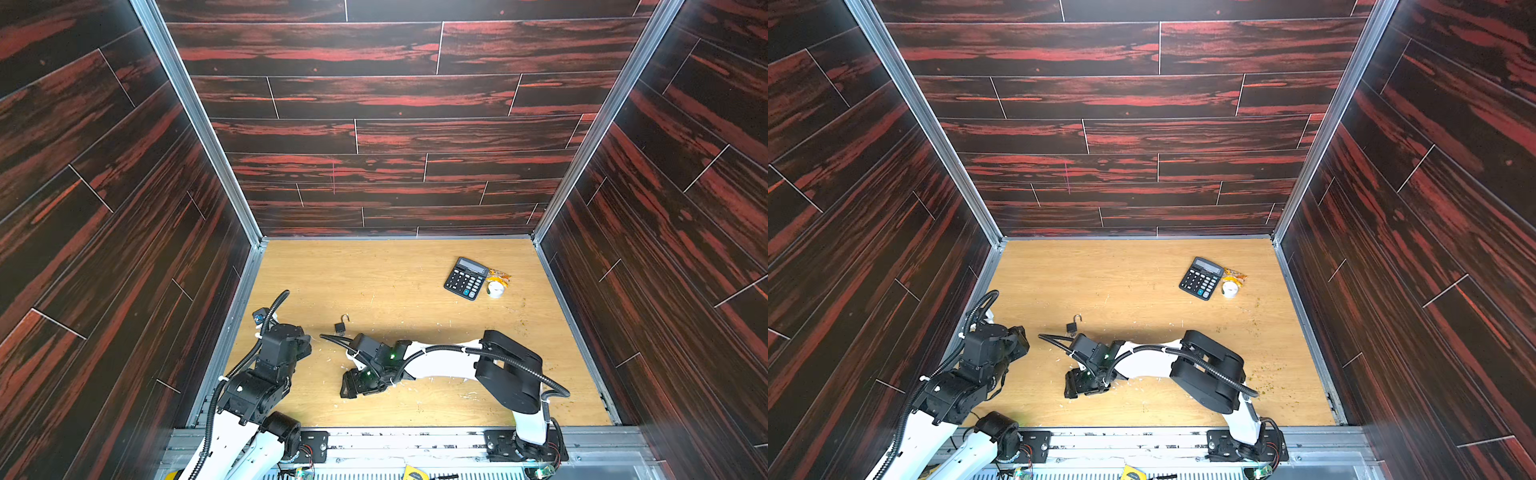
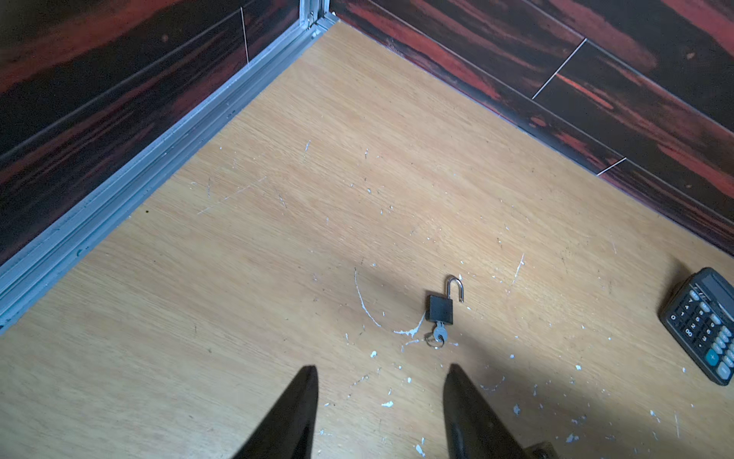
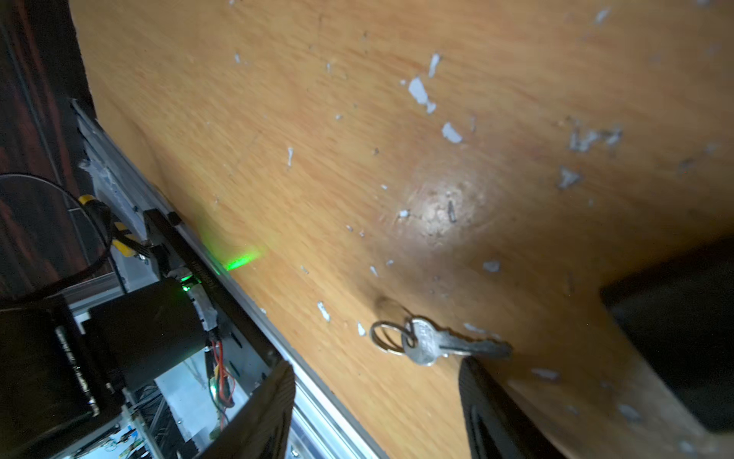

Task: Unlock with the key
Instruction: 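Lower the open right gripper over the small key beside the grey padlock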

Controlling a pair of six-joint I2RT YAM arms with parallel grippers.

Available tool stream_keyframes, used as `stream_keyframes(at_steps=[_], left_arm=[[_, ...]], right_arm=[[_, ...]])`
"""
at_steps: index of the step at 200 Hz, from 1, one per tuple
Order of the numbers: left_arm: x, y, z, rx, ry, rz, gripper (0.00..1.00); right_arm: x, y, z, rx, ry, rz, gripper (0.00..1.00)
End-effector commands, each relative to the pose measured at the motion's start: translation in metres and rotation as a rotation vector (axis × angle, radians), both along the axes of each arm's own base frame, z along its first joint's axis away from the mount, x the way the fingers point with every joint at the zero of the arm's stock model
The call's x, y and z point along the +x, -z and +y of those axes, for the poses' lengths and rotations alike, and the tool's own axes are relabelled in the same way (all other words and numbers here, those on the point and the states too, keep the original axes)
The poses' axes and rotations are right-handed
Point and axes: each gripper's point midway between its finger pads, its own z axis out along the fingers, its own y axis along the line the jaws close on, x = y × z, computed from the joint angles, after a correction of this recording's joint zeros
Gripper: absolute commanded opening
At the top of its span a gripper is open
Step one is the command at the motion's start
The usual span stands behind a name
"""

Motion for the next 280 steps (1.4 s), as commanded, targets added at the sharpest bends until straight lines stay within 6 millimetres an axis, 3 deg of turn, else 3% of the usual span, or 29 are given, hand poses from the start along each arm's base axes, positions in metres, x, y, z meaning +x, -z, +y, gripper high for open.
stream_keyframes(at_steps=[1,78,149,221,258,280], left_arm=[[-0.008,-0.005,0.012,0.021,-0.050,0.003,0.54],[-0.023,-0.020,0.031,0.031,-0.135,-0.054,0.53],[-0.027,-0.017,0.030,-0.002,-0.134,-0.062,0.53],[-0.025,-0.013,0.026,-0.036,-0.133,-0.064,0.53],[-0.027,-0.016,0.028,-0.046,-0.148,-0.081,0.53],[-0.030,-0.020,0.030,-0.052,-0.153,-0.091,0.53]], right_arm=[[0.001,0.024,-0.006,-0.090,-0.021,-0.006,0.69],[0.006,0.029,0.012,-0.152,-0.136,-0.075,0.67],[0.008,0.027,-0.021,-0.327,-0.182,-0.227,0.63],[0.020,0.011,-0.045,-0.390,-0.156,-0.324,0.57],[0.011,-0.006,-0.027,-0.346,-0.211,-0.377,0.56],[0.005,-0.007,-0.017,-0.335,-0.230,-0.379,0.56]])
